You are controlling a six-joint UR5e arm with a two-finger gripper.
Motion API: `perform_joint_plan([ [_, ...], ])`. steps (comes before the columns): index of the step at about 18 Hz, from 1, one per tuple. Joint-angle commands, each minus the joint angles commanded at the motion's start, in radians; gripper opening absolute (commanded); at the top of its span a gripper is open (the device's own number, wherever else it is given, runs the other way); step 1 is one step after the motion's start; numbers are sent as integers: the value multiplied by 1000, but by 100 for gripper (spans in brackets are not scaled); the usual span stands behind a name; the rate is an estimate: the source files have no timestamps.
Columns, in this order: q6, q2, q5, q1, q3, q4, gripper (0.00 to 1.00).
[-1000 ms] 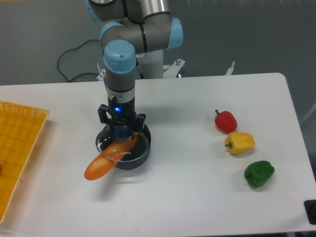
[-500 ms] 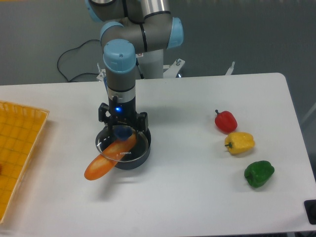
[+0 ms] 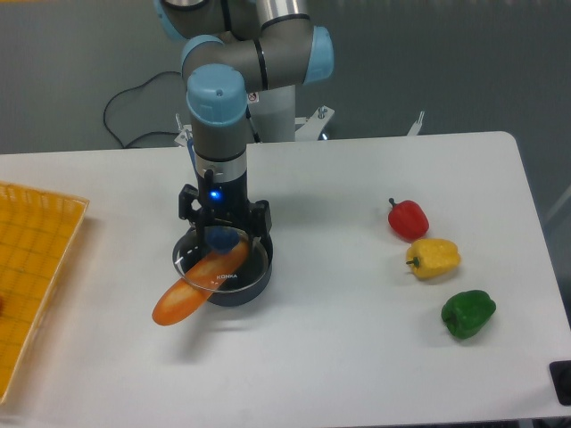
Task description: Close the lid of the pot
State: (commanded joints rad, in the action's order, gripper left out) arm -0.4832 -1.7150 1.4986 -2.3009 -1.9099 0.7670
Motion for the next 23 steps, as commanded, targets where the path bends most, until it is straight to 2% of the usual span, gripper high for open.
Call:
perform_joint_plan([
  [3, -5, -3, 3, -38, 38, 11, 100],
  [5, -44, -8, 23, -67, 63, 50, 100],
  [9, -277, -11, 35, -146, 109, 156, 100],
  [12, -487, -11, 37, -208, 126, 182, 100],
  [16, -636, -32, 37, -276, 153, 207, 100],
  [20, -834, -66, 58, -334, 253, 398, 100],
  [23, -900, -93, 80, -373, 267, 408, 100],
])
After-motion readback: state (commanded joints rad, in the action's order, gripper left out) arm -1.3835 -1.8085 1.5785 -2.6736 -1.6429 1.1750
